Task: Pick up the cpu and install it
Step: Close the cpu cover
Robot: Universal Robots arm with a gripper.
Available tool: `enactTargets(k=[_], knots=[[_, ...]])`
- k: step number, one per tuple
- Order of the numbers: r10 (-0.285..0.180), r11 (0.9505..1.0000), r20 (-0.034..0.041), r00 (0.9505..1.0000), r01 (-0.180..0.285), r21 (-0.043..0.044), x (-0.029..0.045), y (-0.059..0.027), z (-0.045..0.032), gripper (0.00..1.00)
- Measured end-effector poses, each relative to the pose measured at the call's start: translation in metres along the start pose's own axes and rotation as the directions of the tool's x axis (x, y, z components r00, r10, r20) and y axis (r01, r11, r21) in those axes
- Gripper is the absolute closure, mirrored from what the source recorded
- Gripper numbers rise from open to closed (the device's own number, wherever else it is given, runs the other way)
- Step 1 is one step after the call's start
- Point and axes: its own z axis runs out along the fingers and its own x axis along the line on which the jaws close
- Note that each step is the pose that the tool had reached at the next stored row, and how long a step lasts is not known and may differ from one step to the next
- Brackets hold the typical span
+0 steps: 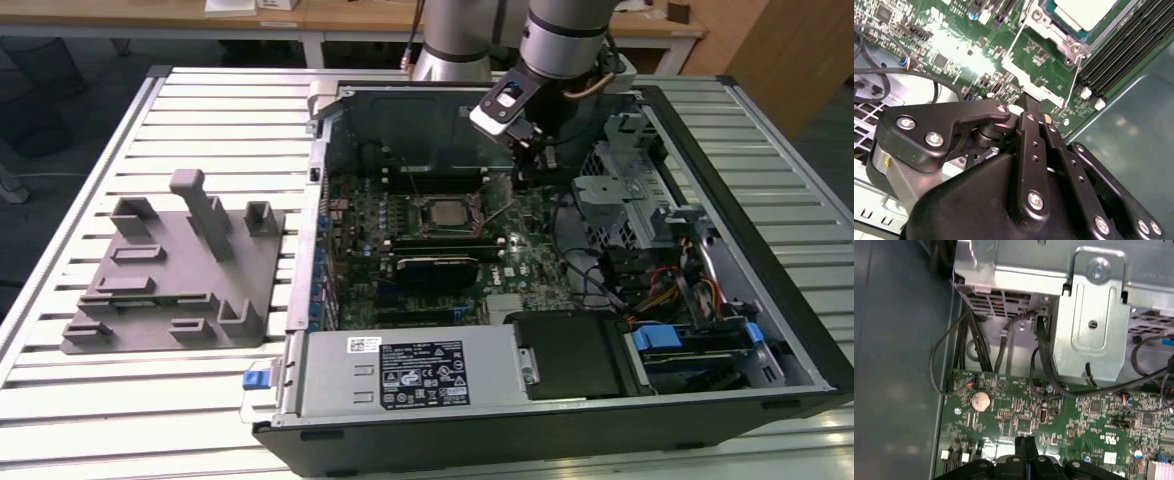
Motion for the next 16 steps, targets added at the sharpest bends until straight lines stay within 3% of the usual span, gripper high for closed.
enactTargets(k=[16], knots=[[0.0, 1.0, 0.0, 1.0, 0.0, 0.0, 0.0031, -0.0284, 0.001, 0.89]])
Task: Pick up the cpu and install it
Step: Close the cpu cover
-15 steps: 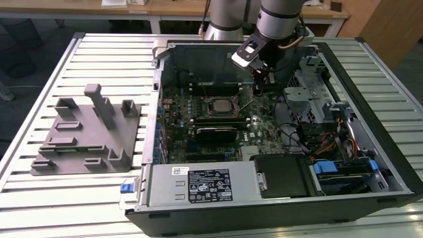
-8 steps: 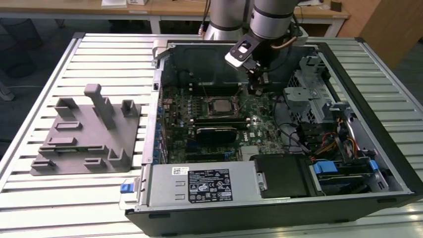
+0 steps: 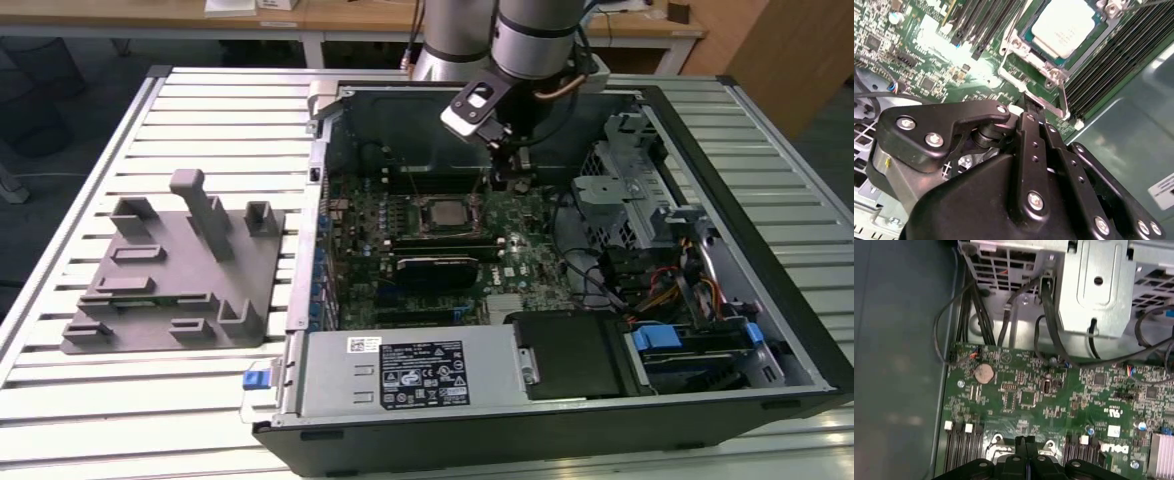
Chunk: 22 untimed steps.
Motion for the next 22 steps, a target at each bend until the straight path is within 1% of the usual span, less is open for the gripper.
enactTargets(k=[7, 12, 22], knots=[[0.0, 1.0, 0.0, 1.0, 0.0, 0.0, 0.0017, -0.0123, 0.0009, 0.89], [0.0, 1.0, -0.0001, 1.0, 0.0, 0.0, 0.0029, -0.0193, 0.0017, 0.89], [0.0, 1.0, 0.0, 1.0, 0.0, 0.0, 0.0056, -0.042, 0.0055, 0.89]])
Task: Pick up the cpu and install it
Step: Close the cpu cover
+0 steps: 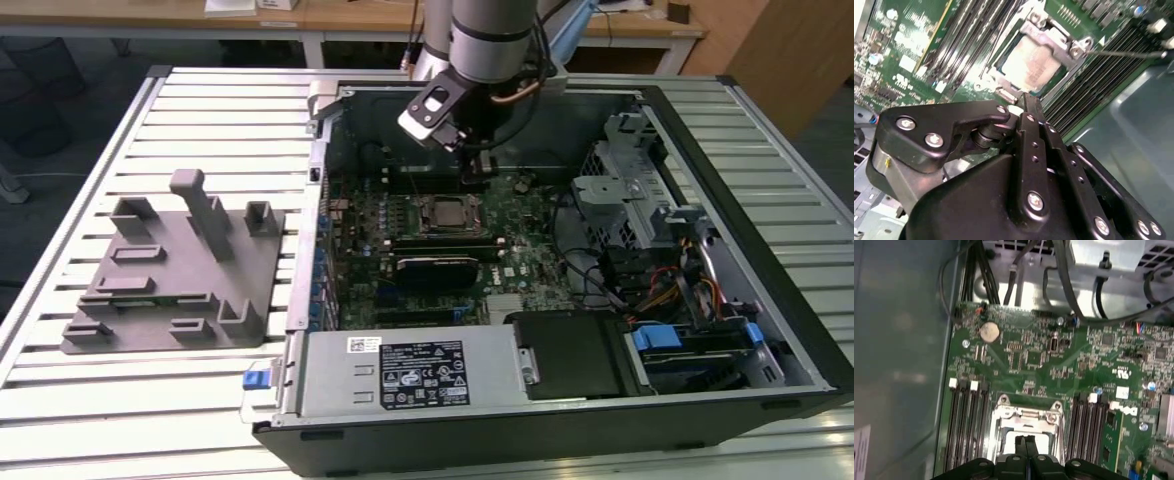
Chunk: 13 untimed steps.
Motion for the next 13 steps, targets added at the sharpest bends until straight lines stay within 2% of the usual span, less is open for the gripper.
enactTargets(k=[13], knots=[[0.0, 1.0, 0.0, 1.0, 0.0, 0.0011, 0.0011, -0.0103, 0.0087, 0.89]])
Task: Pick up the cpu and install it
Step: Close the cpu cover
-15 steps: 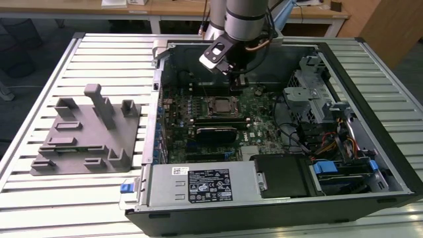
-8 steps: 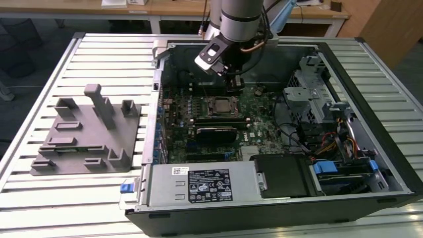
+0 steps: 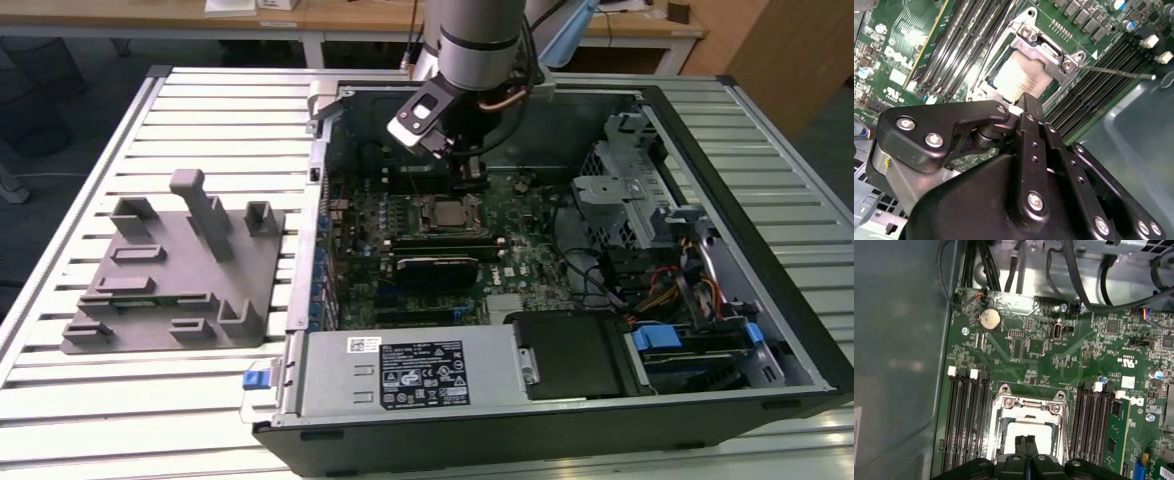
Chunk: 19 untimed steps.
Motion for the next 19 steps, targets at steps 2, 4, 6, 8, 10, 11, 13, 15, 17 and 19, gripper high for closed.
enactTargets(k=[2, 4, 6, 8, 10, 11, 13, 15, 17, 19], knots=[[0.0, 1.0, -0.0001, 1.0, 0.0, 0.0, 0.0003, -0.0025, 0.0016, 0.89], [0.0, 1.0, -0.0001, 1.0, 0.0, -0.0001, 0.0006, -0.0055, 0.0029, 0.89], [0.0, 1.0, -0.0001, 1.0, 0.0, -0.0001, 0.0009, -0.0085, 0.0041, 0.89], [0.0, 1.0, -0.0001, 1.0, 0.0, 0.0, 0.0012, -0.0114, 0.0053, 0.89], [0.0, 1.0, -0.0001, 1.0, 0.0, -0.0001, 0.0015, -0.0141, 0.0065, 0.89], [0.0, 1.0, -0.0001, 1.0, 0.0, -0.0001, 0.0016, -0.0154, 0.0071, 0.89], [0.0, 1.0, 0.0, 1.0, 0.0, 0.0, 0.0019, -0.018, 0.0084, 0.89], [0.0, 1.0, -0.0002, 1.0, 0.0, -0.0001, 0.0021, -0.02, 0.0098, 0.89], [0.0, 1.0, -0.0001, 1.0, 0.0, 0.0, 0.0023, -0.022, 0.0112, 0.89], [0.0, 1.0, -0.0002, 1.0, 0.0, -0.0001, 0.0025, -0.0239, 0.0126, 0.89]])
